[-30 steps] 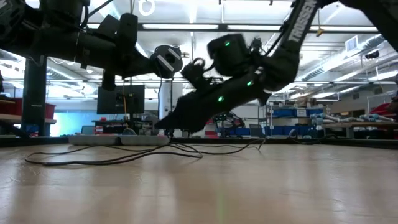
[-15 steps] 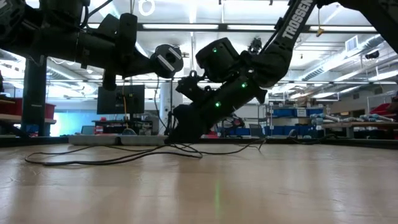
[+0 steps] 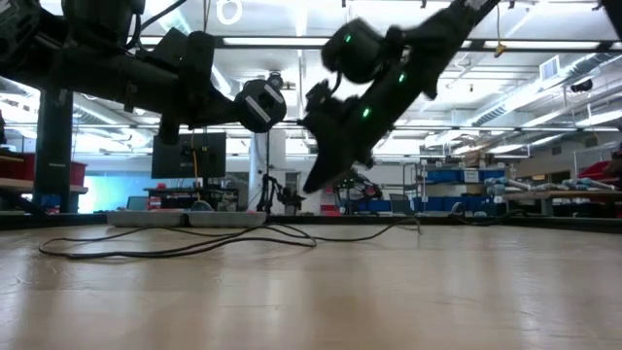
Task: Coil cords
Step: Coil the black wire onto the spool
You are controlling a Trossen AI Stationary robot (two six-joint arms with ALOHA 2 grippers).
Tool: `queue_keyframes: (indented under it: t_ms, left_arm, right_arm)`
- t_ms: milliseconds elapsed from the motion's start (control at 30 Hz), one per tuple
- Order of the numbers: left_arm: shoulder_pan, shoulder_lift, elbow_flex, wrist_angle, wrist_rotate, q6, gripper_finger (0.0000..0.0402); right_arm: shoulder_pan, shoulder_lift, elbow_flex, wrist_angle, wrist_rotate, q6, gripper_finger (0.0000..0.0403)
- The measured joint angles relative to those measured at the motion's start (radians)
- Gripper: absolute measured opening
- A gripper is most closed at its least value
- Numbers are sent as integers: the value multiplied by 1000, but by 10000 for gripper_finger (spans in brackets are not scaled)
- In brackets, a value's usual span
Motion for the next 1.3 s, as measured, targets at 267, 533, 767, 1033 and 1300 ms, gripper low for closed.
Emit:
queue_keyframes:
  t_ms: [267, 533, 767, 1033, 1300]
  left_arm:
    - [0, 0, 0, -3, 34, -1, 0]
    - [-6, 0, 0, -13, 42, -20, 0]
    - [-6, 0, 1, -134, 14, -75, 0]
    - [-3, 0, 54, -215, -61, -68, 0]
    - [-2, 0, 154, -373, -145, -25, 0]
  right_arm:
    - [-42, -159, 0, -147, 199, 47, 1]
    - [-45, -185, 0, -93, 171, 23, 0]
    - [3, -220, 0, 50, 272, -40, 0]
    - [29, -162, 1, 315, 86, -49, 0]
    - [76, -43, 99, 349, 0, -77, 0]
